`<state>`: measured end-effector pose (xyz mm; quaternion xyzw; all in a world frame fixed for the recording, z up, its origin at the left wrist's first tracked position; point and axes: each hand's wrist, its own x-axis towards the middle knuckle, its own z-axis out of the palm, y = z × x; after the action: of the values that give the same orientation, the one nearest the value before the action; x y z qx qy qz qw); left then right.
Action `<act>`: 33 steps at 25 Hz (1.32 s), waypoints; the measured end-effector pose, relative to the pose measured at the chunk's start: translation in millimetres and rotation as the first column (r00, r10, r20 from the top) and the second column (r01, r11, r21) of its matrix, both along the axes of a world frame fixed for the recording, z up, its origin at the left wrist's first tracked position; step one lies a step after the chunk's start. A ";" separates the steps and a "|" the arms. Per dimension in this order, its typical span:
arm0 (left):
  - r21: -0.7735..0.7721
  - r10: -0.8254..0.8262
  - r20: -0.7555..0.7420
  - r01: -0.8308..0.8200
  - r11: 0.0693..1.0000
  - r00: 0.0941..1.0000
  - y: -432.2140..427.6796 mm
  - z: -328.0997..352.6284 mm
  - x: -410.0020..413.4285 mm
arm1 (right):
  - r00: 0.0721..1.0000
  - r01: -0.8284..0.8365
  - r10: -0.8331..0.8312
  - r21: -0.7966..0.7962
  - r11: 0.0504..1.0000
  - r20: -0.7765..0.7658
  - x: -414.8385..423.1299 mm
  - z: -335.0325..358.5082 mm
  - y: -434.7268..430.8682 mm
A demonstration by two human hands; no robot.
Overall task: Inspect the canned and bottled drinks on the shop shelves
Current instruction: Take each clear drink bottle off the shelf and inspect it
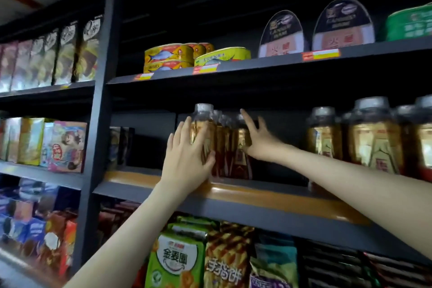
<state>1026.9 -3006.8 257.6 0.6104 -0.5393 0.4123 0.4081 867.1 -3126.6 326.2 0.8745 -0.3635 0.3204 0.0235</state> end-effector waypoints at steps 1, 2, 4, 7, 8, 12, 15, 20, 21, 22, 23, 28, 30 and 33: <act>0.001 -0.062 -0.025 0.062 0.998 0.998 -6.2 -1.2 4.5 | 0.999 0.031 -0.032 0.035 0.999 0.010 9.7 2.0 -5.9; -0.003 -0.128 -0.043 0.128 0.992 0.991 -11.2 -2.6 7.1 | 0.998 0.056 -0.057 0.067 0.996 0.024 17.6 3.9 -11.0; -0.028 -0.265 -0.072 0.264 0.964 0.961 -19.6 -6.6 13.5 | 0.992 0.109 -0.115 0.113 0.988 0.044 33.5 4.5 -20.2; -0.054 -0.357 -0.059 0.354 0.934 0.932 -24.1 -7.5 19.7 | 0.983 0.130 -0.142 0.105 0.986 0.114 51.6 0.2 -28.6; -0.060 -0.373 -0.049 0.370 0.927 0.926 -23.5 -7.4 21.1 | 0.980 0.146 -0.156 0.084 0.986 0.126 56.5 -1.5 -30.0; -0.045 -0.425 -0.035 0.423 0.905 0.905 -21.8 -7.9 21.2 | 0.961 0.245 -0.249 0.052 0.968 0.118 58.7 -2.6 -13.6; -0.065 -0.445 -0.026 0.442 0.895 0.895 -24.2 -10.2 22.0 | 0.954 0.293 -0.289 -0.040 0.955 0.081 40.4 -5.2 19.6; -0.109 -0.418 -0.027 0.413 0.904 0.908 -18.2 -7.1 15.9 | 0.965 0.244 -0.261 -0.379 0.893 0.005 -5.3 -13.5 86.8; -0.135 -0.436 -0.010 0.431 0.892 0.900 -14.4 -6.2 11.6 | 0.972 0.206 -0.235 -0.434 0.877 -0.014 -13.2 -15.2 100.4; -0.158 -0.498 -0.005 0.491 0.857 0.867 -9.7 -7.2 5.1 | 0.978 0.154 -0.204 -0.490 0.858 -0.049 -20.5 -17.2 114.1; -0.161 -0.616 -0.025 0.605 0.780 0.788 -2.3 -10.3 -4.0 | 0.979 0.102 -0.181 -0.551 0.828 -0.092 -27.6 -20.3 128.3; -0.185 -0.953 -0.300 0.983 0.004 -0.053 55.5 -23.0 -53.1 | 0.994 -0.069 0.005 -0.607 0.791 -0.108 -46.7 -36.4 194.8; -0.196 -0.909 -0.390 0.978 -0.075 -0.147 68.0 -32.4 -60.9 | 0.997 -0.075 0.081 -0.477 0.876 -0.009 -52.2 -50.1 215.9; -0.187 -0.822 -0.542 0.979 -0.085 -0.175 83.9 -61.1 -62.0 | 0.982 -0.075 0.105 -0.186 0.980 0.155 -62.9 -92.3 235.5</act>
<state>964.9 -2922.9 196.5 0.1610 -0.7329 -0.2770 0.6002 804.2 -2891.1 234.0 0.8551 -0.2936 0.4233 0.0578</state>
